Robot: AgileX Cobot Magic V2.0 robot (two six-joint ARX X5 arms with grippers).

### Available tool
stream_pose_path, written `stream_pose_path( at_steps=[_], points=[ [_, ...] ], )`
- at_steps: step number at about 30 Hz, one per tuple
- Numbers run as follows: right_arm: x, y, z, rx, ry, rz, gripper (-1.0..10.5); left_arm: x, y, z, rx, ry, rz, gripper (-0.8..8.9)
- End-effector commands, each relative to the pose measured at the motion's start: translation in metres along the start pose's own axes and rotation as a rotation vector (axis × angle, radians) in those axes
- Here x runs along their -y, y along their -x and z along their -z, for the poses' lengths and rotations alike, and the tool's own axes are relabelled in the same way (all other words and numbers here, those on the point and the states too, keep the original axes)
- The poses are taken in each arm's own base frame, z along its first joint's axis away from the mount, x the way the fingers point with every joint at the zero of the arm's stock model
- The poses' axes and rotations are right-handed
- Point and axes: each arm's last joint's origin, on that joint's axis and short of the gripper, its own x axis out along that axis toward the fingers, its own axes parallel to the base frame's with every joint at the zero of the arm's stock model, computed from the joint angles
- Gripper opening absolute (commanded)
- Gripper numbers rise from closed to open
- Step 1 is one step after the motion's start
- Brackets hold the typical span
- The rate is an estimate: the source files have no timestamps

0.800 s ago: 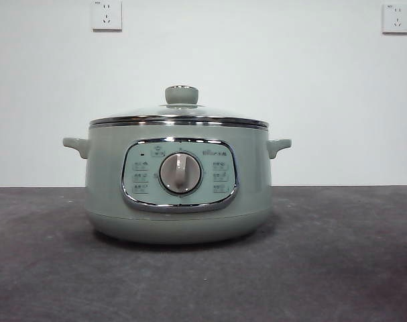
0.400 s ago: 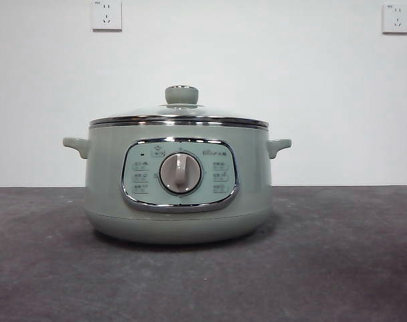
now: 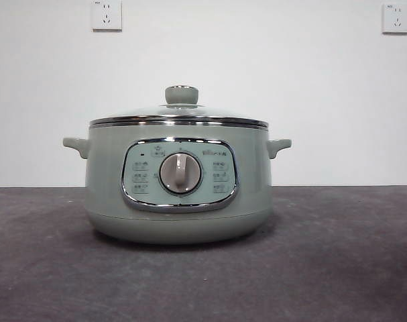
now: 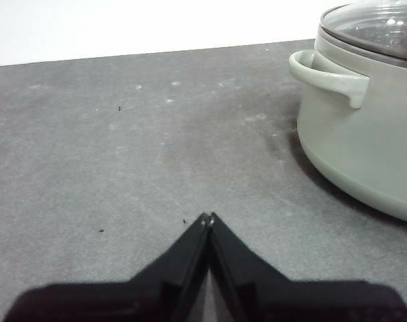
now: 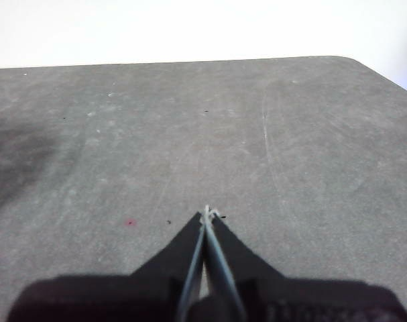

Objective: Pick up the potato,open the lid,put the potato in the pot,close the lid

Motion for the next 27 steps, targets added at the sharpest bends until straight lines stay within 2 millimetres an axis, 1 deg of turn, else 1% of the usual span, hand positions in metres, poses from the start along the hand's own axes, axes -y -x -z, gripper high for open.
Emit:
stream_pose_path(
  at_steps=[1,27],
  points=[
    [0.0000,-0.0010,0.0028,-0.005,0.006,0.000,0.0,-0.0001,-0.0011,0.0030,-0.005,-0.004,0.001,-0.01],
    [0.0000,-0.0010,0.0028,-0.005,0.006,0.000,0.0,-0.0001,-0.0011,0.0030,-0.005,-0.004,0.001,-0.01]
  ],
)
